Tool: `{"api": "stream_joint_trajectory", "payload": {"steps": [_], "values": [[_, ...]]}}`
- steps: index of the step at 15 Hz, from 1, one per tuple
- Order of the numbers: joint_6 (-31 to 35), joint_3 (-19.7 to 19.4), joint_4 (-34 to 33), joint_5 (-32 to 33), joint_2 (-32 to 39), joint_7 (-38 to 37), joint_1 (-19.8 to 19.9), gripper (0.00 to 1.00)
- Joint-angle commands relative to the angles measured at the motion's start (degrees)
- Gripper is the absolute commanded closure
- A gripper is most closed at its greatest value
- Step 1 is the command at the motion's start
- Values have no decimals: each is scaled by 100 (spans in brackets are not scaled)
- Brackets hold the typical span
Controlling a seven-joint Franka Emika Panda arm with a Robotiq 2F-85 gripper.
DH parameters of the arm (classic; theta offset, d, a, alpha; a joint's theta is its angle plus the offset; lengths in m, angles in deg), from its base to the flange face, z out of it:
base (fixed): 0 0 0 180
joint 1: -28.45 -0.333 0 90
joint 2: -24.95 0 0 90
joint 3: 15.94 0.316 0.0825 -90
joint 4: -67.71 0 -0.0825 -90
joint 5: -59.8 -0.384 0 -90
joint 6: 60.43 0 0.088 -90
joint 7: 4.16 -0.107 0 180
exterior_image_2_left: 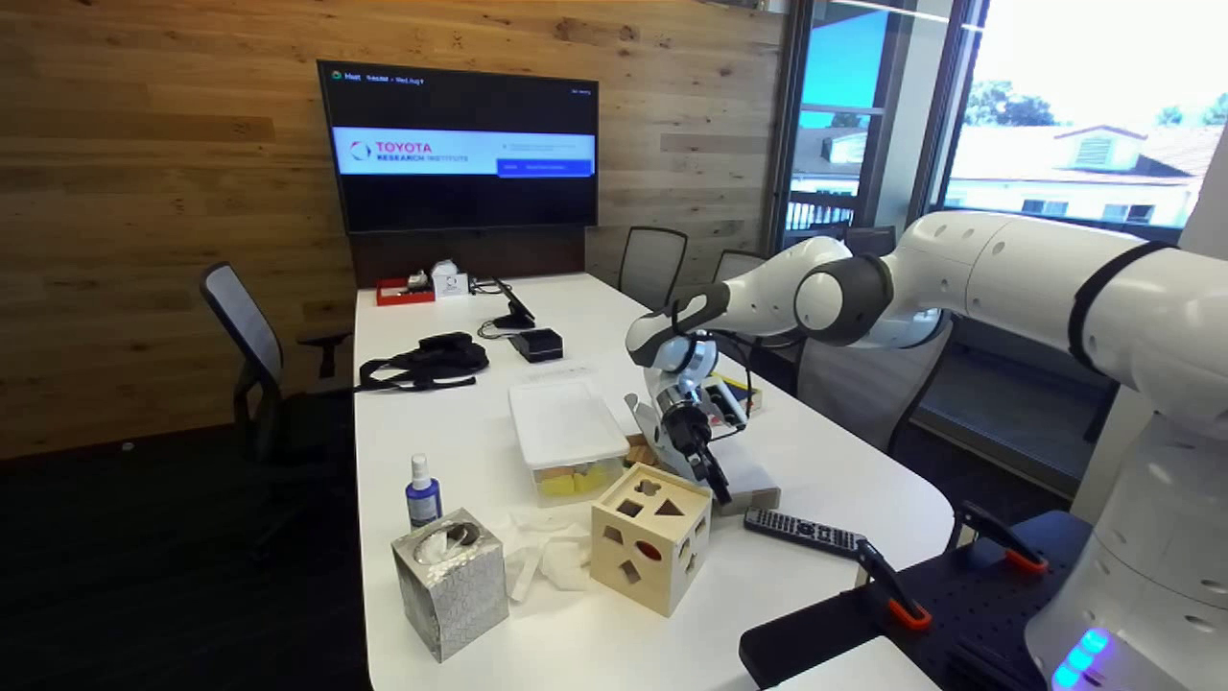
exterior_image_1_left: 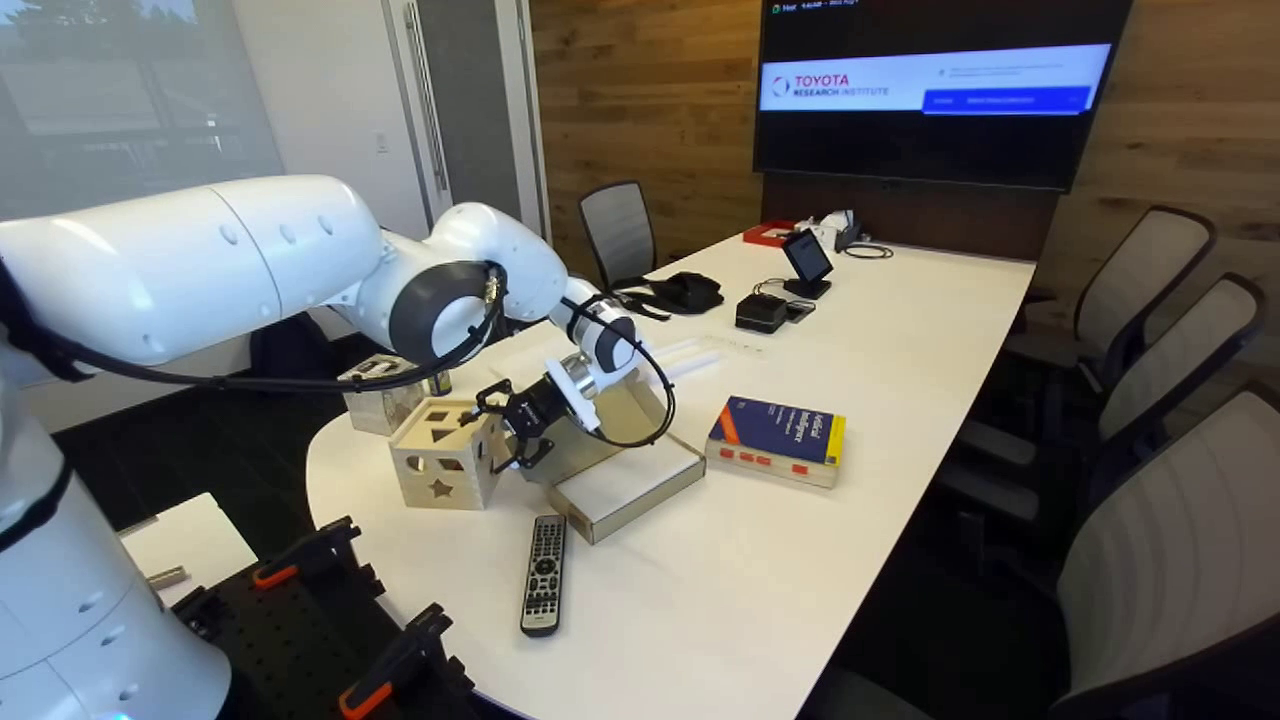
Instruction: Fully open the small box
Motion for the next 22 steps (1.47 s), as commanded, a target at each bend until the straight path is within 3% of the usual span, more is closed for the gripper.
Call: {"api": "stream_joint_trajectory", "payload": {"steps": [1,9,12,18,22], "values": [[-156,27,-29,150,0,-43,96,0],[-354,123,-1146,151,-56,-85,156,0],[-147,16,-1174,84,-298,-71,186,0],[771,-36,-1506,26,-196,-212,240,0],[1771,10,-1544,-118,-185,-387,250,0]]}}
